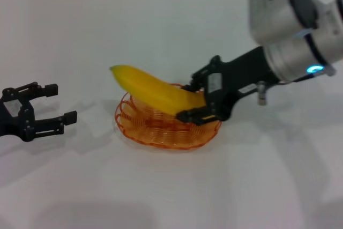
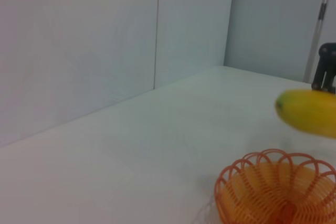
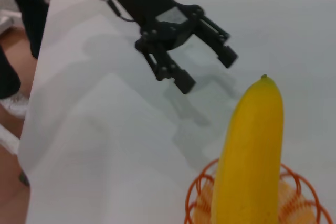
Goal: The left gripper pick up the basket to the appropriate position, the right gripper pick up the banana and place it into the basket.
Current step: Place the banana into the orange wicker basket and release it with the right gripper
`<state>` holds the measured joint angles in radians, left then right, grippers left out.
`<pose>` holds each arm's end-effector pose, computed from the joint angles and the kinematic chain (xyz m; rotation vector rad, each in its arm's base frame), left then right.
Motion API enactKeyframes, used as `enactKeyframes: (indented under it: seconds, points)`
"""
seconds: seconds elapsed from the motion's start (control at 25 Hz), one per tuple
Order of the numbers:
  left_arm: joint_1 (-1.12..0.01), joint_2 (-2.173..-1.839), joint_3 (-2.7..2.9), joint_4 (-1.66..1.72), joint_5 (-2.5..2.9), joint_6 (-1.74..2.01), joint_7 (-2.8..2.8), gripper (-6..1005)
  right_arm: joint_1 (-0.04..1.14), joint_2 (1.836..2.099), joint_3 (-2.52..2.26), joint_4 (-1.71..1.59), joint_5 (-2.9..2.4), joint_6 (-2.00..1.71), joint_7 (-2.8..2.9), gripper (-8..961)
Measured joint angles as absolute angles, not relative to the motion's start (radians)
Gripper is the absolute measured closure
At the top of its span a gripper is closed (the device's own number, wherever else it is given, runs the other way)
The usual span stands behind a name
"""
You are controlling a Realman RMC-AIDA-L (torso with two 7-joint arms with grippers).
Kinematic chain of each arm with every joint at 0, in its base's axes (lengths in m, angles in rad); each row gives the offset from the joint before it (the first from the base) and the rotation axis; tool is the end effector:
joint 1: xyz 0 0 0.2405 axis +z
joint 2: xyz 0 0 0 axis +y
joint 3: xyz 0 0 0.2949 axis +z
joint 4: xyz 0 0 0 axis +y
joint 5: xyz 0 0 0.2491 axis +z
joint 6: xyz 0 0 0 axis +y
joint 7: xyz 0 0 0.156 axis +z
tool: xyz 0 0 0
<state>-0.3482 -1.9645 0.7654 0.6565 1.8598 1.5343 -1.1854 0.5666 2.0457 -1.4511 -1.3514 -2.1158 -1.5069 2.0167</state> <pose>-0.3835 0.3425 0.0241 -2.6038 -0.4983 -0.5627 0.1486 0.3903 -0.0487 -3.0510 0.1941 -0.0413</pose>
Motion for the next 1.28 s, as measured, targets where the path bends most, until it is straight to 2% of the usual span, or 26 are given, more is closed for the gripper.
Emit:
enactKeyframes:
  seconds: [0.32, 0.72, 1.28]
  points:
    - [-0.353, -1.965, 0.765, 0.652, 1.861, 1.532, -1.185, 123, 0.613, 2.047, -1.623, -1.33, -2.114, -1.321, 2.068, 460]
    - [-0.35, -1.965, 0.76, 0.647, 1.861, 1.523, -1.186, 123, 0.565, 2.048, -1.844, -1.31, -2.116, -1.023, 2.03, 459]
    - [-0.34, -1.965, 0.758, 0.647, 1.863, 1.523, -1.186, 123, 0.546, 2.044, -1.847, -1.293, -2.126, -1.001, 2.025, 459]
